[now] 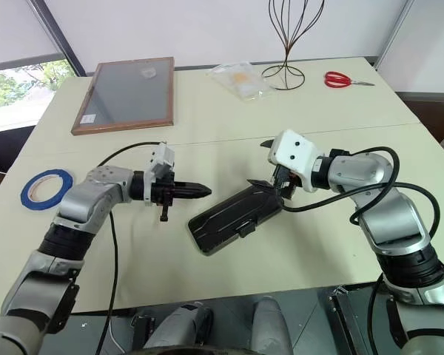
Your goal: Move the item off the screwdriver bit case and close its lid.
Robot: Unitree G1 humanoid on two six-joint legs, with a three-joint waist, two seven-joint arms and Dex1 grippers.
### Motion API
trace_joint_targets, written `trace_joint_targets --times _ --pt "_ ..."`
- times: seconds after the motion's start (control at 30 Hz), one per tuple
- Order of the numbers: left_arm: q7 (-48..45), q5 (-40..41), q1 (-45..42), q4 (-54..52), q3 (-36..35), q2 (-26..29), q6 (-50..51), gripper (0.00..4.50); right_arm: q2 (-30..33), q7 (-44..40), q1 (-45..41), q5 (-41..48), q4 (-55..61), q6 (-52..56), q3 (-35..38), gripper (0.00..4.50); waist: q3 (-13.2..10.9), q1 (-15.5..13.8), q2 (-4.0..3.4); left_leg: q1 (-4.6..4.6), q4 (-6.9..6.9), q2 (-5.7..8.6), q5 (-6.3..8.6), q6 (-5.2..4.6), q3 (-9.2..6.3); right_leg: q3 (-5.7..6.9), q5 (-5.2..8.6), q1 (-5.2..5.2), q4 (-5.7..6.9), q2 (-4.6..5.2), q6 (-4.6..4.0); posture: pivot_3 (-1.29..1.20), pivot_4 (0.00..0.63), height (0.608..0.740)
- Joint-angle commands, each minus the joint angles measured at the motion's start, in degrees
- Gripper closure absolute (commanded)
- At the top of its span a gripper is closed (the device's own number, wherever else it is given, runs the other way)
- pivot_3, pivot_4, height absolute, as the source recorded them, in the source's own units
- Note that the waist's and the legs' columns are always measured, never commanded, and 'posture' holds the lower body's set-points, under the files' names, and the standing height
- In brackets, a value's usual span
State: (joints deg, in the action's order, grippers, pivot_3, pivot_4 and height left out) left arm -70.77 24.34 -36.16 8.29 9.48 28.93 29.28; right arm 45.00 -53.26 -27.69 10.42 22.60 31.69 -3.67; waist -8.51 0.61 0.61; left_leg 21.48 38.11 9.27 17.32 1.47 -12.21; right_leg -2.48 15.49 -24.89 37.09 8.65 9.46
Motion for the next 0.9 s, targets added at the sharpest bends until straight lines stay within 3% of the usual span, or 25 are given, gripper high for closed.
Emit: trace_joint_targets --times 0.03,0.1,0.2,0.27,0.37,0.6,0.9 --pt "0.16 -0.13 -2.03 2.31 -1.89 -0.41 -2.02 4.5 0.23 0.37 0.93 1.29 2.96 -1.45 1.75 1.89 0.0 -0.04 0.0 0.0 0.0 0.0 0.0 0.0 0.0 0.0 0.0 0.0 0.0 0.0 0.0 0.0 0.15 0.74" --pt "0.55 -0.95 -2.98 4.21 -1.68 -0.99 -3.46 4.5 0.03 0.76 2.01 1.75 3.48 -0.64 1.6 2.93 -0.01 -0.04 0.02 0.0 0.0 0.0 0.0 0.0 0.0 0.0 0.0 0.0 -0.01 0.0 0.0 0.0 0.15 0.74" --pt "0.45 -1.93 -3.54 6.09 -0.99 -1.76 -5.17 4.5 0.64 -0.33 4.39 3.06 5.08 -1.15 1.83 2.93 -0.02 -0.09 0.03 0.01 0.01 0.0 0.0 0.0 0.0 0.0 -0.01 0.0 -0.01 0.0 0.01 0.0 0.15 0.74" --pt "0.39 -2.38 -3.58 6.98 -0.69 -2.36 -5.96 4.5 1.17 -0.39 5.22 3.1 5.72 -0.93 1.67 3.34 -0.02 -0.07 0.04 0.01 0.01 0.0 0.0 0.0 0.0 0.0 -0.01 0.01 -0.02 0.0 0.01 0.0 0.15 0.74" --pt "-0.19 -3.43 -3.79 7.94 0.26 -3.11 -7.21 4.5 1.36 -0.79 7.15 4.69 7.95 -0.75 2.49 4.46 -0.03 -0.06 0.04 0.0 0.01 0.0 0.0 0.0 0.01 0.0 -0.01 0.01 -0.01 0.0 0.02 0.0 0.15 0.74" --pt "-0.03 -7.49 -6.61 14.82 2.48 -6.9 -12.02 4.5 5.28 -1.93 14.03 4.91 12.4 2.0 0.04 4.46 -0.11 -0.4 0.19 0.01 0.06 0.01 0.01 -0.01 0.02 0.0 -0.03 0.05 -0.03 0.0 0.06 0.0 0.15 0.74" --pt "-0.82 -12.69 -9.93 24.2 4.69 -11.46 -18.49 4.5 8.17 -4.14 20.58 1.25 10.69 -2.91 -6.41 4.46 -0.18 -1.26 0.3 -0.01 0.11 0.01 0.02 -0.04 0.1 0.0 -0.06 0.07 -0.06 -0.01 0.11 0.0 0.15 0.74"
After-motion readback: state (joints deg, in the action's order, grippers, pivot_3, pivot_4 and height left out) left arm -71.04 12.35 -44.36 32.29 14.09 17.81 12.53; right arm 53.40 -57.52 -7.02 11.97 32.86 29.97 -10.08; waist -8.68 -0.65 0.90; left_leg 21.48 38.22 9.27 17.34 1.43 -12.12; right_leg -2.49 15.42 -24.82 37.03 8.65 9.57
